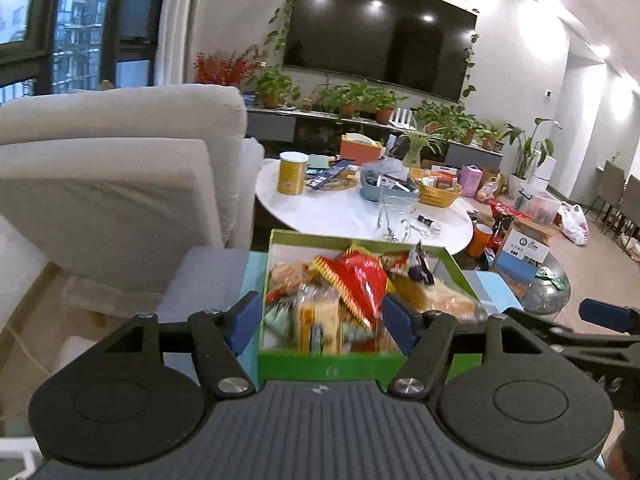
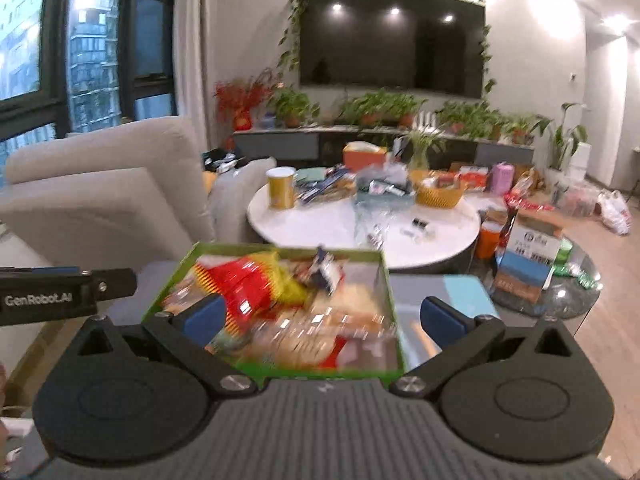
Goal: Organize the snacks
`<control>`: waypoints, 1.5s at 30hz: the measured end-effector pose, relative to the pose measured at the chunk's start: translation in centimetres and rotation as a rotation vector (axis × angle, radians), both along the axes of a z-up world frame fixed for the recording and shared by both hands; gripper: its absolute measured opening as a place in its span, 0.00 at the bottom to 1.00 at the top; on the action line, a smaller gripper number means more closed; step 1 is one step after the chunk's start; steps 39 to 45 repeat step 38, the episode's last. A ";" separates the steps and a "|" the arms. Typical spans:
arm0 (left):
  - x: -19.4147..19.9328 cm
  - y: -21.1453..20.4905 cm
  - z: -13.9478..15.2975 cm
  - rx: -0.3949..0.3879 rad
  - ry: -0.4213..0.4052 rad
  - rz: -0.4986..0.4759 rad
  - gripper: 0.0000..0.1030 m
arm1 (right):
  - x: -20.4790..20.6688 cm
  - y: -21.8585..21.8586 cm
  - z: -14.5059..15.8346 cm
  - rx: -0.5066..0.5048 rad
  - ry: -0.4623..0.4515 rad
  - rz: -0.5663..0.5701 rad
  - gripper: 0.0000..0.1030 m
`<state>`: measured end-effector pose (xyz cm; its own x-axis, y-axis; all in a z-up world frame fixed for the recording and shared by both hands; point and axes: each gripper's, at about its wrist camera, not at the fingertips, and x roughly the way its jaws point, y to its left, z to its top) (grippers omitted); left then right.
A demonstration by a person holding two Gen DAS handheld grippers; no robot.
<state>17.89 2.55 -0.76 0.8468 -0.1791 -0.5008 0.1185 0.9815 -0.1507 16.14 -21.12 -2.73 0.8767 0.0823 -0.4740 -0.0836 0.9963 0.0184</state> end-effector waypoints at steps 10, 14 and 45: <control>-8.5 1.2 0.5 0.019 -0.024 0.038 0.63 | -6.1 -0.6 1.1 0.033 0.024 -0.004 1.00; -10.5 1.1 0.9 0.038 -0.045 0.055 0.63 | -8.1 -0.8 1.2 0.035 0.015 -0.003 1.00; -14.2 -0.6 1.3 0.097 -0.129 0.086 0.68 | -12.3 -2.0 0.8 0.030 -0.025 -0.025 1.00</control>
